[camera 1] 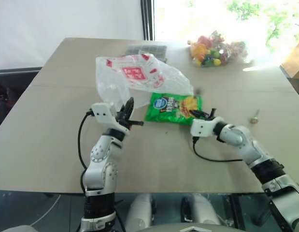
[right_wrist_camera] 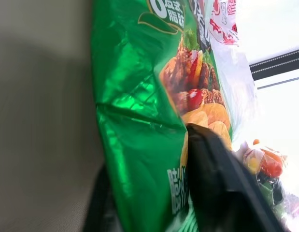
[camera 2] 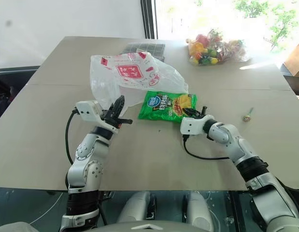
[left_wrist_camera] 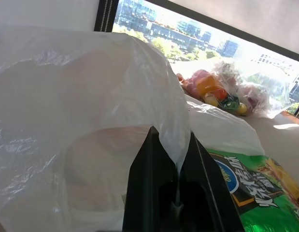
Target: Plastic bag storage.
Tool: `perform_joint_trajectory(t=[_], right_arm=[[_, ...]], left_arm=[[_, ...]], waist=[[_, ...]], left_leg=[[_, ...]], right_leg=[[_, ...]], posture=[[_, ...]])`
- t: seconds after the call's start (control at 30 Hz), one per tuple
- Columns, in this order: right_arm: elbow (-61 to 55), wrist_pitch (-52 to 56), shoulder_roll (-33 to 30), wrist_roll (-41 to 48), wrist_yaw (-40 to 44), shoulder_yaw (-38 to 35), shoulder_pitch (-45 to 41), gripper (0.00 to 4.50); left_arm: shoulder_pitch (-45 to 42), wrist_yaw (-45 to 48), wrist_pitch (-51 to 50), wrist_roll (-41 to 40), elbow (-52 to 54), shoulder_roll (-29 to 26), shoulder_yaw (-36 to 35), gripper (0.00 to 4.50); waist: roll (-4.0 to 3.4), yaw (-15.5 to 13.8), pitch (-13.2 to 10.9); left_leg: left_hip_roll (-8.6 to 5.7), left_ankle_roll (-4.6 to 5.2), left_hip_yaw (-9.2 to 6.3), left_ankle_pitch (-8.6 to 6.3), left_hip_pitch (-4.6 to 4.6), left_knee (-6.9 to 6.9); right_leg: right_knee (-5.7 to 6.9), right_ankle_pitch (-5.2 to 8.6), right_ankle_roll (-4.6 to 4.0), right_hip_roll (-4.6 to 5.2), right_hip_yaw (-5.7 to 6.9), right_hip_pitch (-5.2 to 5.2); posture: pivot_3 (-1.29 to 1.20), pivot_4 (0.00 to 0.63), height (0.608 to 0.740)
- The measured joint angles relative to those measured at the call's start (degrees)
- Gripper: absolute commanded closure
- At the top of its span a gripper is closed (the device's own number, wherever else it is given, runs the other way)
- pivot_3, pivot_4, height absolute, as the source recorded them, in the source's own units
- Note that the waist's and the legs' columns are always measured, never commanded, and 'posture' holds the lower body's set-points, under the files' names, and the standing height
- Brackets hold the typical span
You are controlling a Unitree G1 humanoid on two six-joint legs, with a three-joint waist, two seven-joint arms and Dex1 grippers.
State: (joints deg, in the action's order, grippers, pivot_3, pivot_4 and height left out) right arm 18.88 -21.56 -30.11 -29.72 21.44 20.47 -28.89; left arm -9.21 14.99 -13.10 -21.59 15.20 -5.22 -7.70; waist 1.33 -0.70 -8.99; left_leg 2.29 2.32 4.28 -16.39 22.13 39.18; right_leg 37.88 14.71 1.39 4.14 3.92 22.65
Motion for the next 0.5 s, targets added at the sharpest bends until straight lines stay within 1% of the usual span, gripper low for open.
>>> perform_joint_trajectory(t=[0.1, 0.23, 0.3, 0.4, 0.5], right_arm=[[0.41, -0.15, 0.37, 2.18, 1.55, -0.16, -0.17, 4.44], [-2.76, 4.82, 4.75, 13.87, 7.05, -3.68, 1.64, 4.44], [-5.50, 7.66, 6.30, 17.37, 8.77, -4.79, 1.58, 4.44], [-8.20, 9.79, 7.08, 18.29, 9.60, -5.08, 0.37, 4.44], [-7.48, 10.40, 8.68, 15.69, 8.54, -3.99, -1.79, 4.44]], left_arm=[[0.03, 0.49, 0.28, -0.34, 0.00, 0.34, 0.77, 4.50], [2.04, 1.88, 0.58, -1.80, 1.01, 0.91, 1.78, 4.50], [3.43, 2.96, 0.58, -2.51, 2.09, 0.59, 2.18, 4.50], [5.31, 4.62, 0.53, -2.97, 2.81, -0.51, 3.28, 4.50], [6.33, 5.90, 0.38, -3.40, 3.97, -1.12, 4.34, 4.50]], waist=[[0.00, -0.02, 0.00], [-0.05, 0.30, -0.03], [-0.09, 0.55, -0.06], [-0.10, 0.77, -0.07], [-0.11, 0.95, -0.07]], left_leg=[[0.01, 0.00, -0.01, 0.00, 0.02, 0.00], [0.08, 0.00, -0.03, 0.00, 0.06, -0.02], [0.09, 0.00, -0.04, 0.00, 0.06, -0.02], [0.07, 0.01, -0.05, 0.00, 0.06, -0.02], [0.06, 0.01, -0.05, -0.01, 0.07, -0.02]], right_leg=[[-0.01, 0.00, 0.00, 0.00, -0.01, 0.00], [-0.02, 0.00, 0.00, -0.01, -0.08, 0.03], [-0.02, 0.00, -0.01, -0.01, -0.07, 0.04], [-0.01, 0.00, -0.01, 0.00, -0.07, 0.04], [-0.01, 0.00, -0.01, 0.00, -0.07, 0.04]], posture=[[0.00, 0.150, 0.738], [0.00, 0.150, 0.738], [0.00, 0.150, 0.738], [0.00, 0.150, 0.738], [0.00, 0.150, 0.738]])
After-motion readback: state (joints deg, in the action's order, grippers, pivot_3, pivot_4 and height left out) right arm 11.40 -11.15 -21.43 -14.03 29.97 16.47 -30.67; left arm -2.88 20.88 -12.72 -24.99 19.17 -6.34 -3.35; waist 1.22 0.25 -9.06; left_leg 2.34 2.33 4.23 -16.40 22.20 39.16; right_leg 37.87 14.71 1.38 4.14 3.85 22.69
